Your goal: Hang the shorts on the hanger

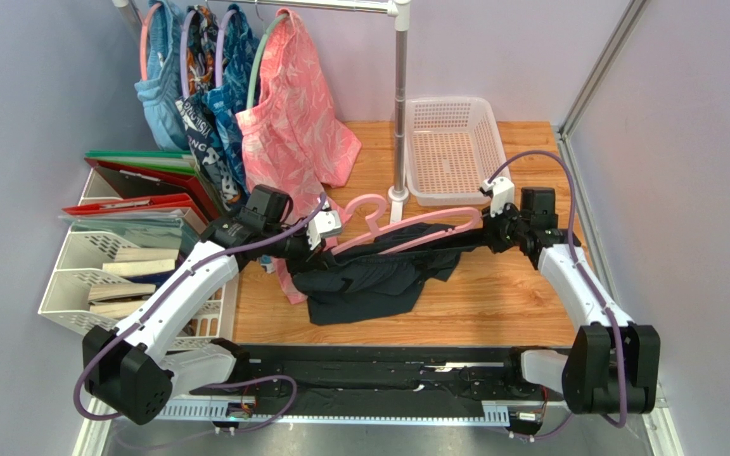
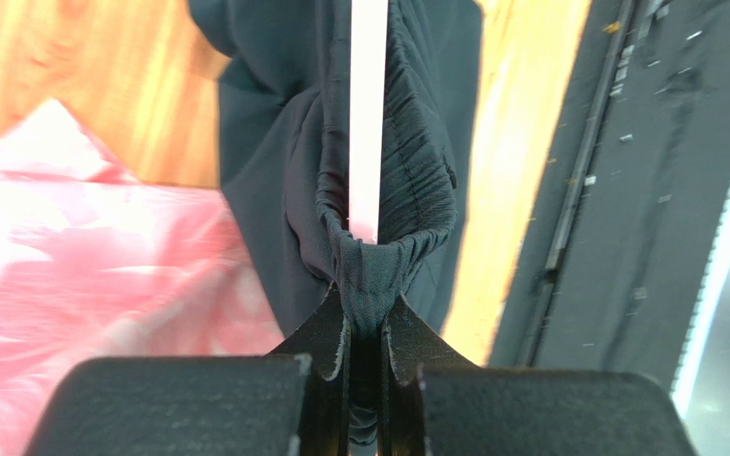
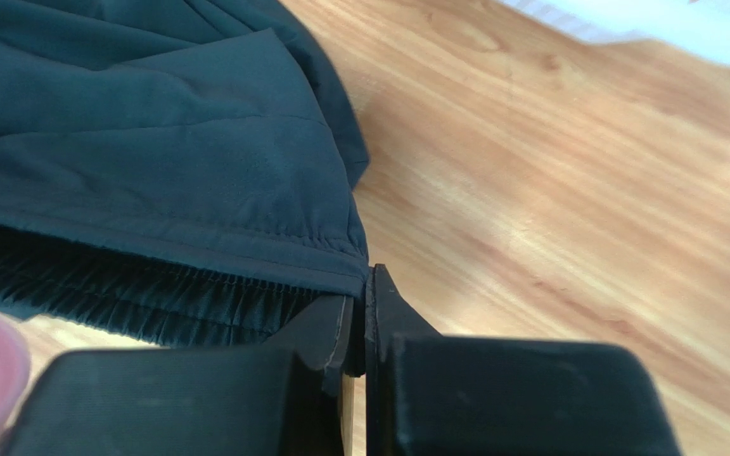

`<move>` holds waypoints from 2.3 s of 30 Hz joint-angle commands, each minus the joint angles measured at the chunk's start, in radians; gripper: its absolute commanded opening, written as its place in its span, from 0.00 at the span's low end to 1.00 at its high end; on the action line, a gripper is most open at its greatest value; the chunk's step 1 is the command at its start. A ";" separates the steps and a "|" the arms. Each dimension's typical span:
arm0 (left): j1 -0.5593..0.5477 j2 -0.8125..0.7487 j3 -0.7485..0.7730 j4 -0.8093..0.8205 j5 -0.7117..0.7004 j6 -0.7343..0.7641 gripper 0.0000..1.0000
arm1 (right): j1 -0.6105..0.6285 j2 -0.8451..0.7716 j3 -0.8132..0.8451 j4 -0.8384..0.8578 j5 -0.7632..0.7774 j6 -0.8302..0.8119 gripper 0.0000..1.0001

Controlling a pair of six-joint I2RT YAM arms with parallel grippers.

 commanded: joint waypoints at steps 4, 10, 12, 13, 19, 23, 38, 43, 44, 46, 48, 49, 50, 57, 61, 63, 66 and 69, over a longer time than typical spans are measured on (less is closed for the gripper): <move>0.015 -0.028 -0.010 -0.121 -0.171 0.184 0.00 | -0.108 0.017 0.176 -0.079 0.038 0.045 0.00; -0.015 0.028 0.031 -0.121 -0.288 0.178 0.00 | -0.107 -0.069 0.258 -0.182 0.024 0.017 0.00; -0.037 0.049 0.051 -0.121 -0.315 0.154 0.00 | -0.101 -0.120 0.278 -0.219 0.009 0.018 0.00; -0.071 0.055 0.059 -0.118 -0.344 0.145 0.00 | -0.095 -0.135 0.284 -0.232 0.009 0.020 0.00; -0.189 0.120 0.190 -0.138 -0.394 0.025 0.00 | 0.059 -0.243 0.357 -0.357 0.110 0.066 0.00; -0.215 0.152 0.301 -0.175 -0.360 -0.026 0.00 | 0.178 -0.261 0.408 -0.470 0.190 0.120 0.00; -0.215 0.026 0.393 -0.233 -0.196 0.037 0.00 | 0.211 -0.266 0.626 -0.556 -0.330 -0.133 0.79; -0.215 0.028 0.436 -0.268 -0.125 0.095 0.00 | 0.345 -0.197 0.658 -0.562 -0.362 -0.247 0.79; -0.215 0.028 0.439 -0.271 -0.118 0.106 0.00 | 0.366 -0.189 0.658 -0.553 -0.359 -0.253 0.79; -0.215 0.043 0.461 -0.282 -0.110 0.115 0.00 | 0.433 -0.174 0.657 -0.518 -0.348 -0.261 0.79; -0.215 0.058 0.488 -0.294 -0.092 0.120 0.00 | 0.506 -0.160 0.655 -0.474 -0.341 -0.241 0.77; -0.215 0.063 0.496 -0.300 -0.081 0.121 0.00 | 0.530 -0.157 0.649 -0.451 -0.336 -0.226 0.76; -0.215 0.063 0.507 -0.303 -0.060 0.124 0.00 | 0.553 -0.154 0.635 -0.429 -0.330 -0.212 0.74; -0.217 0.068 0.548 -0.336 -0.004 0.155 0.00 | 0.711 -0.091 0.606 -0.339 -0.261 -0.202 0.52; -0.217 0.062 0.559 -0.351 0.010 0.138 0.00 | 0.737 -0.071 0.612 -0.323 -0.220 -0.215 0.00; -0.217 0.042 0.556 -0.342 0.004 0.125 0.00 | 0.737 -0.080 0.617 -0.314 -0.172 -0.212 0.00; -0.215 -0.003 0.547 -0.313 -0.041 0.076 0.24 | 0.737 -0.109 0.623 -0.320 -0.105 -0.195 0.00; -0.189 -0.072 0.539 -0.274 -0.050 0.037 0.46 | 0.734 -0.122 0.657 -0.361 -0.034 -0.152 0.00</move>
